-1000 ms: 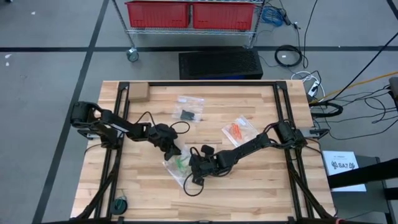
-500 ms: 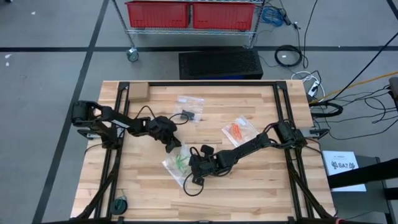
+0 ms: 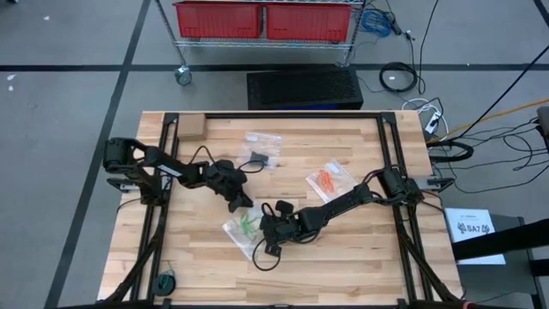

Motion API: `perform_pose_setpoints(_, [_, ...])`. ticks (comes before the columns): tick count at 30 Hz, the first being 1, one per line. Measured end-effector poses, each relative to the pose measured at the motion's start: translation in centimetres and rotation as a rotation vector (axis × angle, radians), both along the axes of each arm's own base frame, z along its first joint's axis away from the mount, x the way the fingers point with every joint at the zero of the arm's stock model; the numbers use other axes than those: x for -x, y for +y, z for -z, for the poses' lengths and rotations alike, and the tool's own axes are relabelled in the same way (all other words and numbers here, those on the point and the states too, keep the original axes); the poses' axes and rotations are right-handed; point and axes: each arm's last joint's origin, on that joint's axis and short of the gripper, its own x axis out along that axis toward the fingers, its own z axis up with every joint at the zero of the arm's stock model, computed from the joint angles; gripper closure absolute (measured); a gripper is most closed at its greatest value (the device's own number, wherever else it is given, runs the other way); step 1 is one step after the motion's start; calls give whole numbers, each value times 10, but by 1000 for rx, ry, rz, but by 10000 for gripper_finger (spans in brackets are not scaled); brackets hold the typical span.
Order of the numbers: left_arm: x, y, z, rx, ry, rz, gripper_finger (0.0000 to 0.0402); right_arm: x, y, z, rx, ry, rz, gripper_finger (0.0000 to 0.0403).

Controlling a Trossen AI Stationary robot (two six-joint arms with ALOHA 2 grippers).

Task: Sort rubber bands
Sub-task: Close the transparent zip bag

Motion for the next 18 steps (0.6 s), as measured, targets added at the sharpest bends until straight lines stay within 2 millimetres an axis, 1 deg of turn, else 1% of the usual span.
perform_pose_setpoints(2, [1,0,1,0,20,4,301,0,0,0,1,0,0,403])
perform_pose_setpoints(4, [1,0,3,-35,36,-6,301,0,0,0,0,-2,0,403])
perform_pose_setpoints(9, [2,1,4,-80,54,-55,301,0,0,0,0,-3,-1,403])
perform_pose_setpoints(15, [7,4,1,-165,87,-123,301,0,1,0,1,-6,-3,403])
perform_pose_setpoints(18, [10,5,-2,-173,114,-141,301,0,1,0,0,-5,-3,403])
